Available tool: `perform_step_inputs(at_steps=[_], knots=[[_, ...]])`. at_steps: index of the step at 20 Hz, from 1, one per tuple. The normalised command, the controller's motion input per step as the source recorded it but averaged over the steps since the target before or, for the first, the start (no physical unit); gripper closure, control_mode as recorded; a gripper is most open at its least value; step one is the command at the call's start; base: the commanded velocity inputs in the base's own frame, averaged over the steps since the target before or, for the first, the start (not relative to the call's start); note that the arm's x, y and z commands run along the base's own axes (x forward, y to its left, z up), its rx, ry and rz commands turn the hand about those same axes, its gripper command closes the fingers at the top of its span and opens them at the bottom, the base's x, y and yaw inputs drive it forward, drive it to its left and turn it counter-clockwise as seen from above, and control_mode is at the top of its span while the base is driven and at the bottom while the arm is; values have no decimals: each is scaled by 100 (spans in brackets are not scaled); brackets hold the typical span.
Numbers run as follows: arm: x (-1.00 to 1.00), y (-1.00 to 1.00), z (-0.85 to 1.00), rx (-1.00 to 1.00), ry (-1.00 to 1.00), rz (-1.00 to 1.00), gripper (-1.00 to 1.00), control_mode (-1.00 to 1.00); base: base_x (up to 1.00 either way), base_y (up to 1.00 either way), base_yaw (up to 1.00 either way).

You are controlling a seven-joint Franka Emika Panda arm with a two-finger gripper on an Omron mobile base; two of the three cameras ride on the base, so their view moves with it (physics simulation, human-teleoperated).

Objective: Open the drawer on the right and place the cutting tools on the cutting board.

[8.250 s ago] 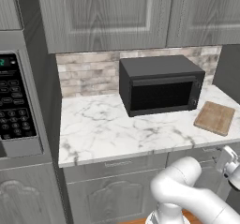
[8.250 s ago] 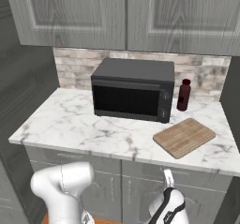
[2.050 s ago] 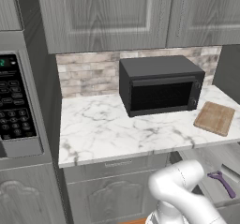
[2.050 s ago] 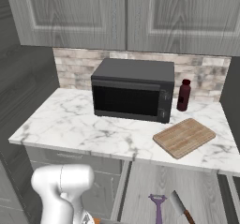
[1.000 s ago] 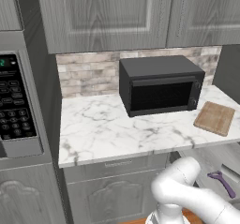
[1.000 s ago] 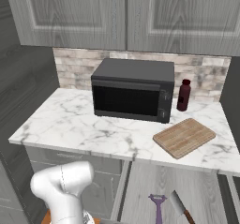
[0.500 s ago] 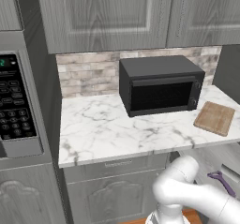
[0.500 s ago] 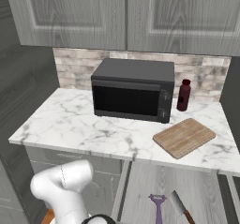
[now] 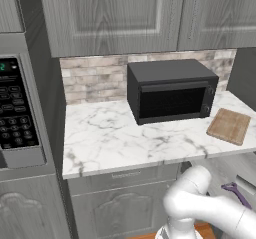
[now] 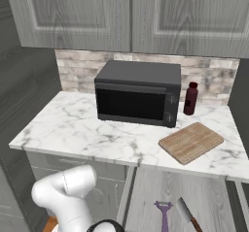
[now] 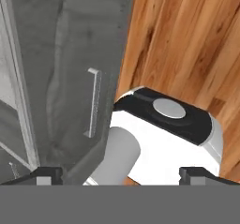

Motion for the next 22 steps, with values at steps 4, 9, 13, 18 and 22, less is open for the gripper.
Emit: perform_step_inputs(at_steps=[4,9,13,18,22], knots=[[98,40,0,-14,26,-6,-100,-100,0,0,0],[82,84,-21,-38,19,-3,-100,-100,0,0,0],[74,100,-43,-60,25,0,-100,-100,0,0,0],[75,89,-11,-44,29,0,-100,-100,0,0,0],[2,0,0,-1,2,0,-100,-100,0,0,0]])
